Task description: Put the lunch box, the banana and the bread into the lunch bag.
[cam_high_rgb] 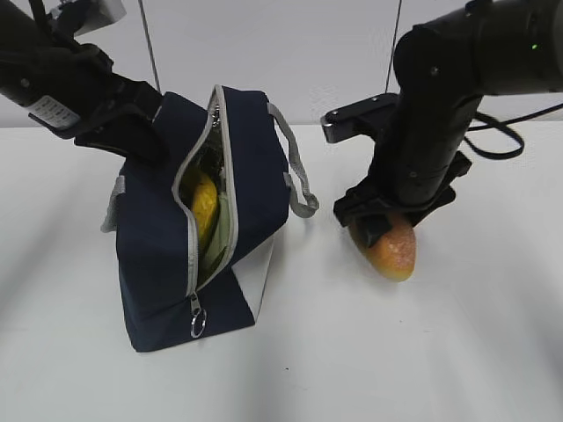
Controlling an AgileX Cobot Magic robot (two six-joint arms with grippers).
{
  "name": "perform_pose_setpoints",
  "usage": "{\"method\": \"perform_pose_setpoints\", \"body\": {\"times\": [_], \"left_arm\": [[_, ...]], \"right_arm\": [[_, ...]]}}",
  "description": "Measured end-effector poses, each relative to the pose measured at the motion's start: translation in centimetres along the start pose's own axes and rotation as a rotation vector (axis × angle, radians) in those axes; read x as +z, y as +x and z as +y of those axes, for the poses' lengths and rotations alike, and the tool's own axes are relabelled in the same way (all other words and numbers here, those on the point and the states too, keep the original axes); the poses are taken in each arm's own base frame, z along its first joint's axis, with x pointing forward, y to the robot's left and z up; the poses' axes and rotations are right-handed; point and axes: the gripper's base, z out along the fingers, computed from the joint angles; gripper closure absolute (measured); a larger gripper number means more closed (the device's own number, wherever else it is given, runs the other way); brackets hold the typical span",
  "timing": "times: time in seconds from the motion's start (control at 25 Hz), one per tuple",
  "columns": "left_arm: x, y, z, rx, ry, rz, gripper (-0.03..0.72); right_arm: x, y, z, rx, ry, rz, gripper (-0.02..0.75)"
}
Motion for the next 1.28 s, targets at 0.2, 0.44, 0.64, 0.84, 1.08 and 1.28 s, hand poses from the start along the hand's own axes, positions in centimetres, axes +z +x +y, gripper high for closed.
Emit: {"method": "perform_pose_setpoints", "body": {"times": [0.2,0.44,0.64,0.84,1.08,1.28], "left_arm": [[0.0,0.0,0.0,0.000,0.000,0.000,0.691],[-0.2,-0.4,0.1,0.000,-0.018,-0.044,0.691],[-1.0,-0.7,-0.1,0.007,-0.031,-0.091,0.691],[-1.0,-0.7,-0.1,0.007,-0.033,-0.094,0.691],[-1.0,-0.7,-0.1,0.007,-0.033,-0.094,0.691],[-1.0,-0.7,-0.1,0.007,-0.033,-0.095,0.691]], "right_arm": [[-4.2,0.5,-1.2,0.018,0.080,-0.081,0.256],[-10.1,0.2,-0.6,0.094,-0.066,-0.312,0.257],[-12.7,-1.1,1.7,0.114,-0.372,-0.437,0.257],[-13.1,-2.4,3.5,0.105,-0.602,-0.533,0.258],[-7.0,-4.3,4.5,0.154,-0.653,-0.411,0.258],[-4.2,-6.2,4.9,0.163,-0.672,-0.372,0.232]]}}
